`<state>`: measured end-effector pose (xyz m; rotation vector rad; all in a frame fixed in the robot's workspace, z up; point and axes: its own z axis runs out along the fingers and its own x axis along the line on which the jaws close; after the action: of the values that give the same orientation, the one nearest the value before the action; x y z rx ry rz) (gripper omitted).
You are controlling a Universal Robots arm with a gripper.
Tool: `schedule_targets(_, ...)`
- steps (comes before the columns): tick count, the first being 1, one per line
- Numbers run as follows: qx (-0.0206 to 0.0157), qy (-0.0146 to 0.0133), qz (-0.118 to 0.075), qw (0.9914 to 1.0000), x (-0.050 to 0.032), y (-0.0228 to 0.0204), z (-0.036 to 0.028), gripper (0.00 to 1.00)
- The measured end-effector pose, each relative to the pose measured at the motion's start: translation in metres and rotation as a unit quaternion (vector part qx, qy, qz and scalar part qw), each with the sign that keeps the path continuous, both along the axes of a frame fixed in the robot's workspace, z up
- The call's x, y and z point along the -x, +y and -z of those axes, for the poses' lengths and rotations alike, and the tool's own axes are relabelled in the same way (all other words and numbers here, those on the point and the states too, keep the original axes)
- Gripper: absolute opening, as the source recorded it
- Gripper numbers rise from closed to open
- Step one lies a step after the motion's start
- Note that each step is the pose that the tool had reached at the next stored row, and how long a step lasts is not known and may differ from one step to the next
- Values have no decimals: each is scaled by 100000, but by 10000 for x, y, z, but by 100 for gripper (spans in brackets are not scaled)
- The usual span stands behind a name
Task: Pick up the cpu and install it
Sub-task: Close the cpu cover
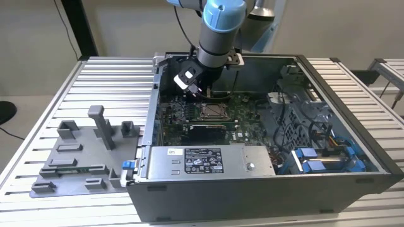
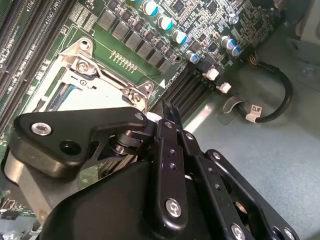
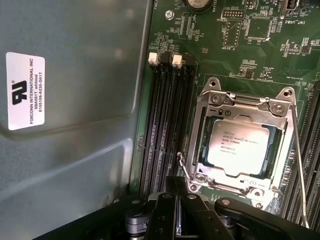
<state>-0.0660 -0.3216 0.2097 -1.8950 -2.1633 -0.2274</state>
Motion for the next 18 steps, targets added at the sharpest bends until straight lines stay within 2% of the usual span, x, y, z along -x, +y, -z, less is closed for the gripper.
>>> schedule_targets(8,296,4,46,100000,-1,-2,9,0)
schedule_targets(18,328,1,46,99999,-17,1,21,0)
